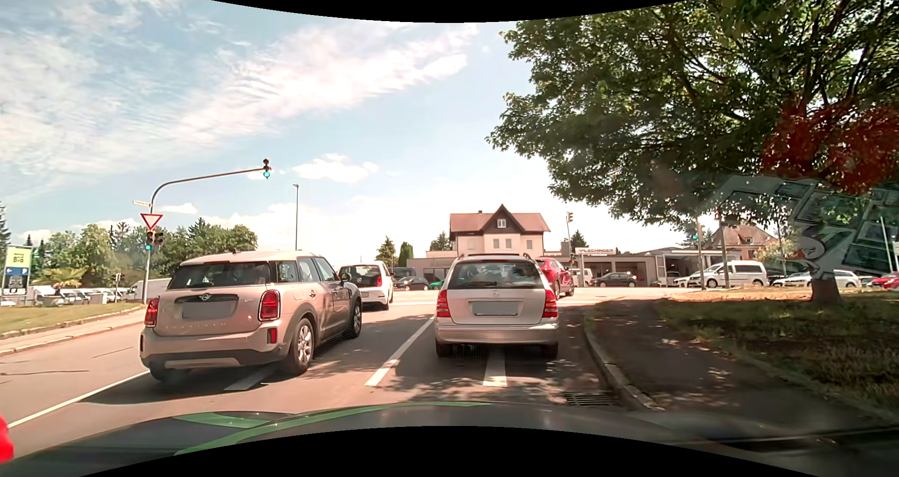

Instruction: Follow the waypoints while adhering to traffic rules and regulations

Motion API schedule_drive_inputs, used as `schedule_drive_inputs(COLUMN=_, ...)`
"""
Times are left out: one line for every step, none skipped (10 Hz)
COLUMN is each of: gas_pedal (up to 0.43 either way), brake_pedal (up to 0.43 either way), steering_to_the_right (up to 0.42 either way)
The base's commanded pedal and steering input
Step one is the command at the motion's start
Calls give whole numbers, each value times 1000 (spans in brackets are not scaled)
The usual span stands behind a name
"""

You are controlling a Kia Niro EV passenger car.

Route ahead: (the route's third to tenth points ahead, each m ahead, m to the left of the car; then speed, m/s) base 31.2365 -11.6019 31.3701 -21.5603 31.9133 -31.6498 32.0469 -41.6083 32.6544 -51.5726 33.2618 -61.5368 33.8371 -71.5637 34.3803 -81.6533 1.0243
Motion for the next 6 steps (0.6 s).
schedule_drive_inputs(gas_pedal=311, brake_pedal=0, steering_to_the_right=78)
schedule_drive_inputs(gas_pedal=311, brake_pedal=0, steering_to_the_right=75)
schedule_drive_inputs(gas_pedal=311, brake_pedal=0, steering_to_the_right=69)
schedule_drive_inputs(gas_pedal=311, brake_pedal=0, steering_to_the_right=62)
schedule_drive_inputs(gas_pedal=311, brake_pedal=0, steering_to_the_right=55)
schedule_drive_inputs(gas_pedal=311, brake_pedal=0, steering_to_the_right=50)
